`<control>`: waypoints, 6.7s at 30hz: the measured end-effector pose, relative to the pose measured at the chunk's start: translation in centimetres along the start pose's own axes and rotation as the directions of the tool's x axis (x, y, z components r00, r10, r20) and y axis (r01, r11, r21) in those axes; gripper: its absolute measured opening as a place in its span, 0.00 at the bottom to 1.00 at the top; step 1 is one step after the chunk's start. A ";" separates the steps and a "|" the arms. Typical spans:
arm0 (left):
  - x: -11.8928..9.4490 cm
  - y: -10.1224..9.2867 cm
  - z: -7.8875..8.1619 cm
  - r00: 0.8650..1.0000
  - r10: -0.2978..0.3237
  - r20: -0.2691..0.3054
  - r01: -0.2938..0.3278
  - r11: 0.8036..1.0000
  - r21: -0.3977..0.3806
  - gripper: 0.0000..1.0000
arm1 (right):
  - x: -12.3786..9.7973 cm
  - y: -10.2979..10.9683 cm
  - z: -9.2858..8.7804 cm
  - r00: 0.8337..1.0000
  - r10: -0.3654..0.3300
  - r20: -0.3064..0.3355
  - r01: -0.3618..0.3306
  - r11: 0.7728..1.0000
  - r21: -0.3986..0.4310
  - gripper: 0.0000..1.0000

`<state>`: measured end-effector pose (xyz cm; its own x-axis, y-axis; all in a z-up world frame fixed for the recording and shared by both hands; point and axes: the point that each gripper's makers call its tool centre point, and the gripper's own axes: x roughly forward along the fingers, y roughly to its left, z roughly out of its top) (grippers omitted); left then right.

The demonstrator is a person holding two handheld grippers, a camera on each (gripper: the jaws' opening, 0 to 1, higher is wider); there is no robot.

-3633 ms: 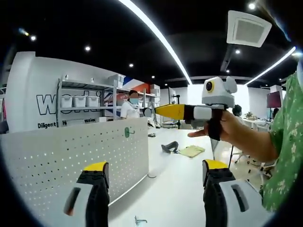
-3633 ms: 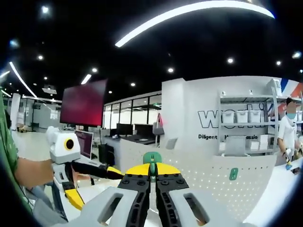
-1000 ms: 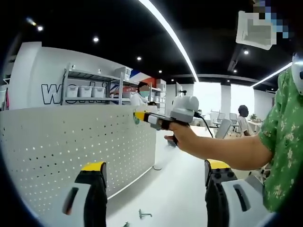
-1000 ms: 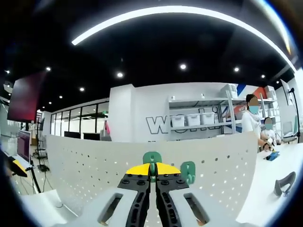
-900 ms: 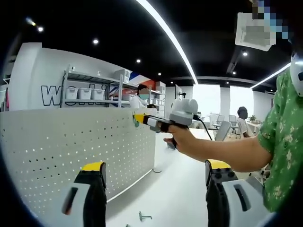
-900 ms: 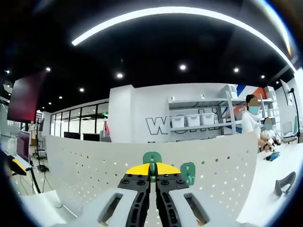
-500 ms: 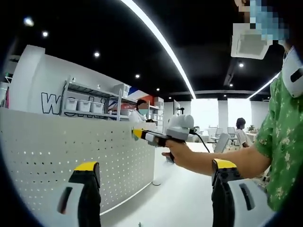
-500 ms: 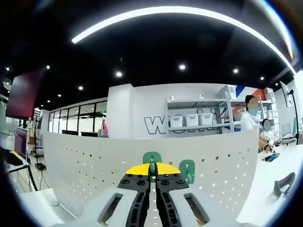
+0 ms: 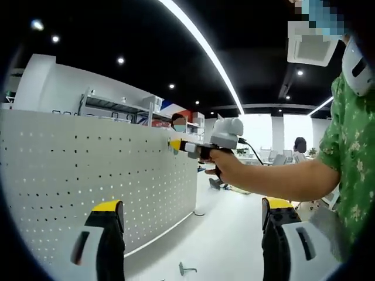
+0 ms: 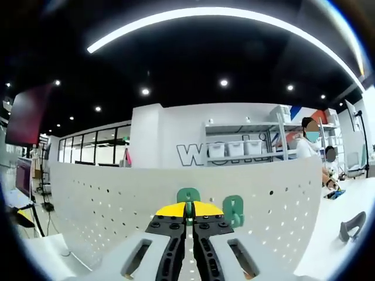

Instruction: Insert the hook assembly into the mounting plate slot until the hook locks in place.

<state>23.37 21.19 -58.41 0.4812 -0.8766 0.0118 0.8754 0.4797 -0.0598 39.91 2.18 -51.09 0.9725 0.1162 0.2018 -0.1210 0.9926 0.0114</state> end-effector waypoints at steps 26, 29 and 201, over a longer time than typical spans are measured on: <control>0.2 -0.2 -0.4 1.000 -0.015 -0.022 0.014 1.000 -0.006 0.96 | 0.8 -0.2 -0.5 1.000 -0.011 0.006 0.011 1.000 0.008 0.01; 0.3 -0.2 -0.4 1.000 -0.015 -0.022 0.015 1.000 -0.006 0.95 | 0.9 -0.2 -0.5 1.000 -0.013 0.011 0.013 1.000 0.010 0.01; -2.5 -3.9 0.0 0.997 -0.015 -0.070 0.019 0.998 0.057 0.89 | -9.2 4.3 -2.2 0.974 0.213 -0.071 -0.217 0.975 -0.051 0.72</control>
<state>18.71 21.53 -58.22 0.4632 -0.8844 -0.0570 0.8858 0.4641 -0.0026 30.93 5.43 -55.05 0.9361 0.3270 0.1293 -0.3185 0.9443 -0.0822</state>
